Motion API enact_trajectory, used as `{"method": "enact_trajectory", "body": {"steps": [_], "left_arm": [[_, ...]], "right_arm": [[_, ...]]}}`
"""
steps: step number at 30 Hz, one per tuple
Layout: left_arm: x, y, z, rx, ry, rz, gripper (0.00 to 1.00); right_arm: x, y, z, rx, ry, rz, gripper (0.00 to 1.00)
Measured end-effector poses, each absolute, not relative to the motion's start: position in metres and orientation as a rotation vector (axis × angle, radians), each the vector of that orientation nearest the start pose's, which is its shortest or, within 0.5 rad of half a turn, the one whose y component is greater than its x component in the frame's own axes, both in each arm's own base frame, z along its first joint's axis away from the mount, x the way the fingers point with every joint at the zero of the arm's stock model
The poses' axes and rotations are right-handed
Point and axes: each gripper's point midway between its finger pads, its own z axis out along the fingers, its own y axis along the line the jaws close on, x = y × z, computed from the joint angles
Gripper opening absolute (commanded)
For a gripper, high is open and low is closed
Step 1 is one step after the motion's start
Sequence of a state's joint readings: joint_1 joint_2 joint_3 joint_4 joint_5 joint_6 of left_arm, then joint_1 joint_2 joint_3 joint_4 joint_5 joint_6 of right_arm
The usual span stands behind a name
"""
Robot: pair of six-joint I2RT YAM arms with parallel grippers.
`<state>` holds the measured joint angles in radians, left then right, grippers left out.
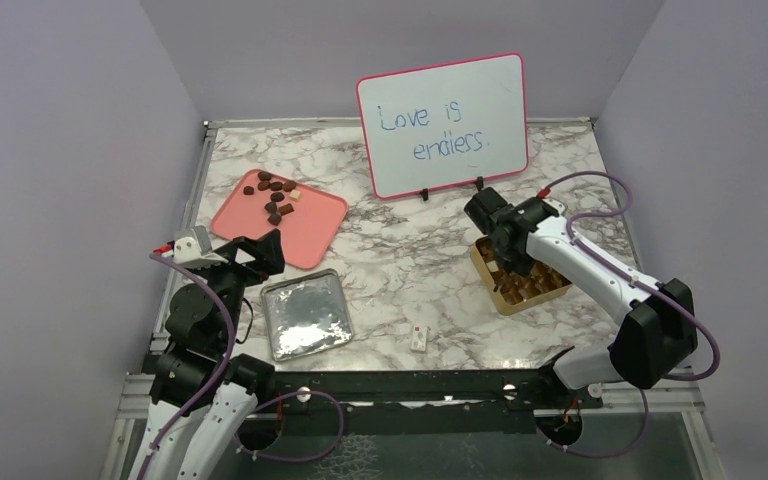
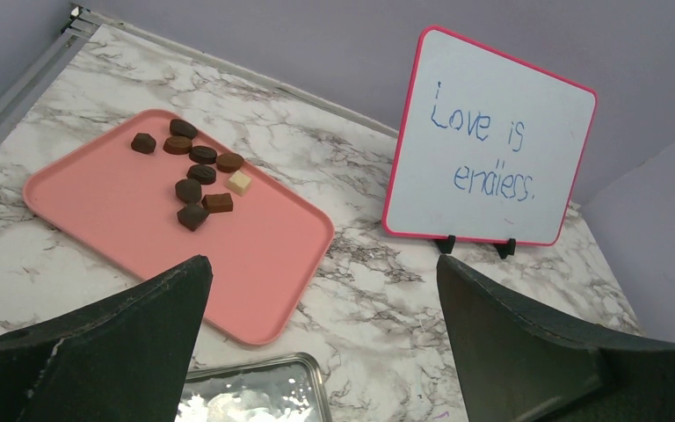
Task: Pack the chocolate
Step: Place the fake chocolate in the packing box, then pick up the fake chocolate from the plate.
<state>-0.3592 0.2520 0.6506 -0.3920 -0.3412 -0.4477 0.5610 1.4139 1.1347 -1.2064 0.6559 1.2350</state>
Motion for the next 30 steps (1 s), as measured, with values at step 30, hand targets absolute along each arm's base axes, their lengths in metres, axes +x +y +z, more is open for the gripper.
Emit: {"method": "enact_trajectory", "body": {"steps": [30], "left_arm": [[0.214, -0.036, 0.294, -0.338, 1.54, -0.368, 0.99]], "right_arm": [[0.312, 0.175, 0.198, -0.022, 2.335, 0.269, 0.36]]}}
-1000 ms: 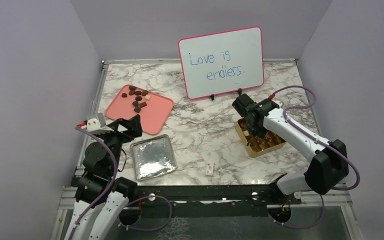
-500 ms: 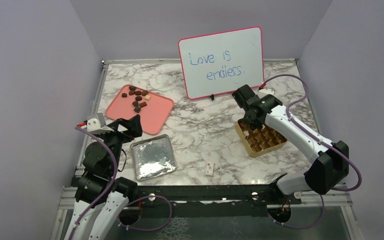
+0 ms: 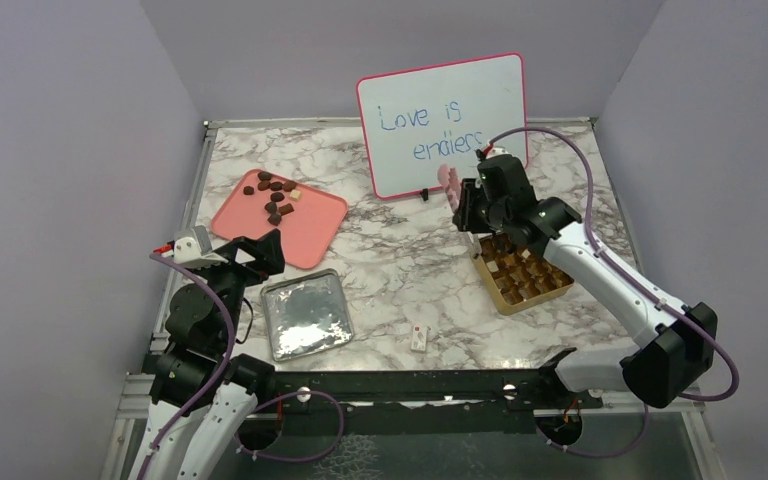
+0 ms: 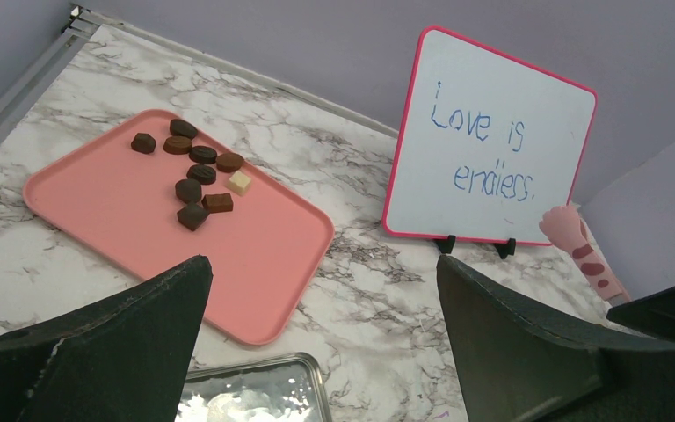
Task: Pack the chocolate
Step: Pick up the fake chocolate from the plate.
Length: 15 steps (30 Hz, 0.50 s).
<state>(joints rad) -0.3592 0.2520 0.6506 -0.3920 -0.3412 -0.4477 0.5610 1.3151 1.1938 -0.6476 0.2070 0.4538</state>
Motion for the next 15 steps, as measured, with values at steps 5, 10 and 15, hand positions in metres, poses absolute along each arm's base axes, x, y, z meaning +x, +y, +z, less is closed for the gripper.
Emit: {"method": "enact_trajectory", "body": {"steps": [5, 10, 15], "left_arm": [[0.214, -0.036, 0.294, -0.338, 1.54, -0.368, 0.99], [0.214, -0.036, 0.294, -0.338, 1.54, -0.368, 0.99], [0.214, -0.036, 0.293, -0.337, 1.542, -0.367, 0.99]], "right_arm": [[0.314, 0.207, 0.211, -0.236, 2.266, 0.421, 0.39], [0.318, 0.237, 0.209, -0.412, 2.243, 0.447, 0.4], [0.322, 0.276, 0.203, -0.564, 2.229, 0.457, 0.4]]}}
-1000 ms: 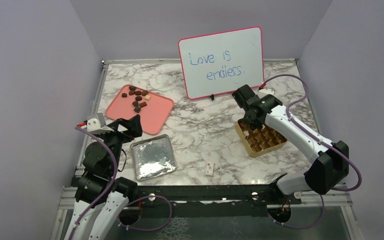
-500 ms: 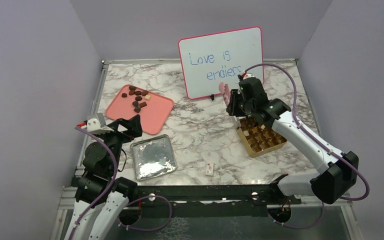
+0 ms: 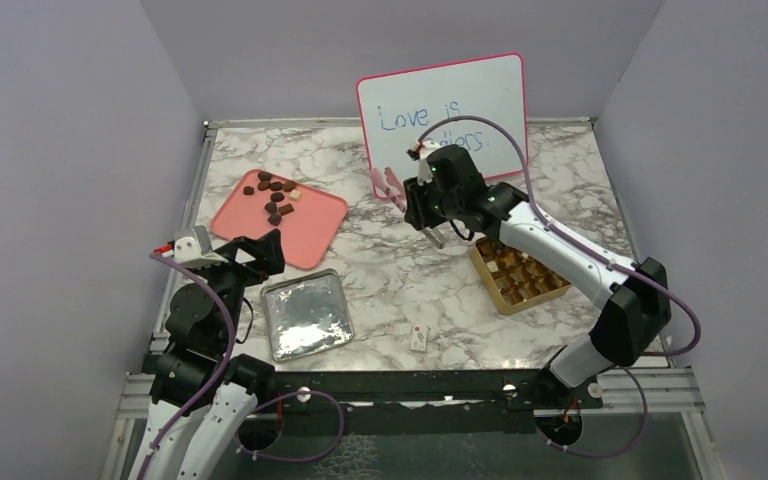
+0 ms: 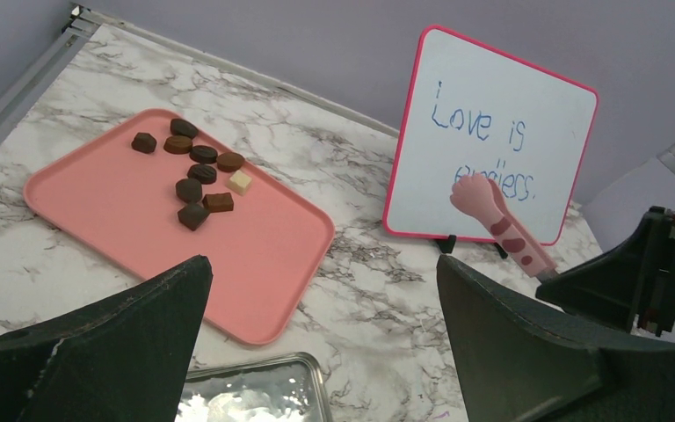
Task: Pack the chocolate
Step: Pick up the fake chocolate from the plate.
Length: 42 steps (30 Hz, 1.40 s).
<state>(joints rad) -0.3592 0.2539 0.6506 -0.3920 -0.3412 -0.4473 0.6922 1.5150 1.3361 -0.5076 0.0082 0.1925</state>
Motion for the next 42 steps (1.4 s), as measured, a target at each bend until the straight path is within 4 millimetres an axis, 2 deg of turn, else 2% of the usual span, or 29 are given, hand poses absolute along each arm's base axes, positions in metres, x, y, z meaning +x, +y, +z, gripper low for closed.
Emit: {"method": "enact_trajectory", "body": {"steps": [7, 15, 21, 23, 26, 30, 42], "left_arm": [[0.214, -0.033, 0.293, -0.347, 1.54, -0.357, 0.99], [0.209, -0.023, 0.298, -0.386, 1.51, -0.332, 0.99], [0.204, -0.016, 0.3, -0.41, 1.502, -0.31, 0.99], [0.202, -0.014, 0.303, -0.414, 1.495, -0.308, 0.99], [0.199, -0.011, 0.305, -0.422, 1.486, -0.305, 0.99], [0.197, -0.01, 0.307, -0.424, 1.478, -0.306, 0.99], [0.197, -0.01, 0.307, -0.429, 1.477, -0.305, 0.99]], "right_arm": [[0.337, 0.336, 0.187, -0.725, 2.214, 0.45, 0.4], [0.35, 0.418, 0.164, -0.887, 2.176, 0.453, 0.4], [0.341, 0.484, 0.139, -1.012, 2.144, 0.467, 0.41], [0.336, 0.496, 0.128, -1.047, 2.146, 0.465, 0.41], [0.326, 0.507, 0.107, -1.095, 2.161, 0.453, 0.41], [0.322, 0.508, 0.089, -1.121, 2.186, 0.436, 0.42], [0.335, 0.515, 0.075, -1.133, 2.172, 0.41, 0.44]]}}
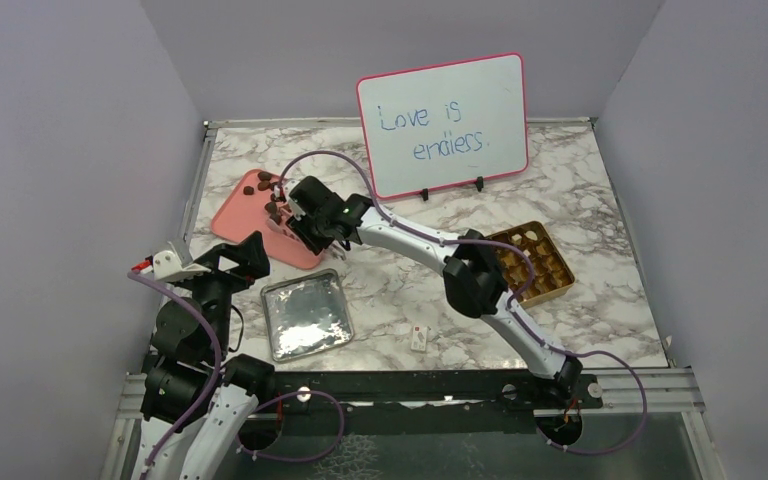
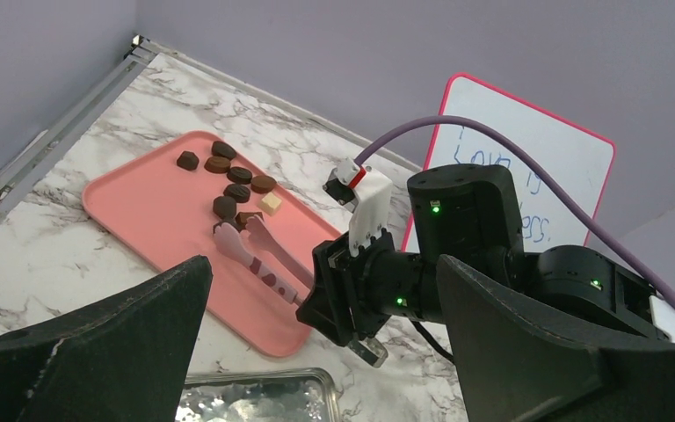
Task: Pack the chocolate
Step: Pick up the fake chocolate from the plate.
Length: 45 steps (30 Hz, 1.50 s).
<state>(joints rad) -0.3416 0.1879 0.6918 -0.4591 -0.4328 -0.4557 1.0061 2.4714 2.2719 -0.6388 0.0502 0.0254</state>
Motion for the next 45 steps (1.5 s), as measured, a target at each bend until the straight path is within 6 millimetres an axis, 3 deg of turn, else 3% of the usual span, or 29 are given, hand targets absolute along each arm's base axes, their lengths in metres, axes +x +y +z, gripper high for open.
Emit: {"method": "enact_trajectory", "body": {"steps": [17, 26, 31, 38, 45], "left_arm": [[0.197, -0.009, 0.307, -0.431, 1.476, -0.304, 0.99], [0.197, -0.009, 0.307, -0.431, 1.477, -0.303, 0.99], [0.197, -0.009, 0.307, -0.431, 1.477, -0.303, 0.99], [0.197, -0.009, 0.307, -0.431, 1.477, -0.303, 0.99], [0.197, -0.009, 0.307, -0.431, 1.477, -0.304, 0.99]], "right_arm": [[0.35, 0.528, 0.065, -1.167, 2.112, 0.384, 0.44], [0.354, 0.529, 0.062, -1.18, 2.094, 0.358, 0.33], [0.356, 0.528, 0.061, -1.183, 2.085, 0.345, 0.32], [0.352, 0.522, 0.047, -1.198, 2.109, 0.331, 0.31], [0.339, 0.509, 0.06, -1.196, 2.135, 0.353, 0.3]]}}
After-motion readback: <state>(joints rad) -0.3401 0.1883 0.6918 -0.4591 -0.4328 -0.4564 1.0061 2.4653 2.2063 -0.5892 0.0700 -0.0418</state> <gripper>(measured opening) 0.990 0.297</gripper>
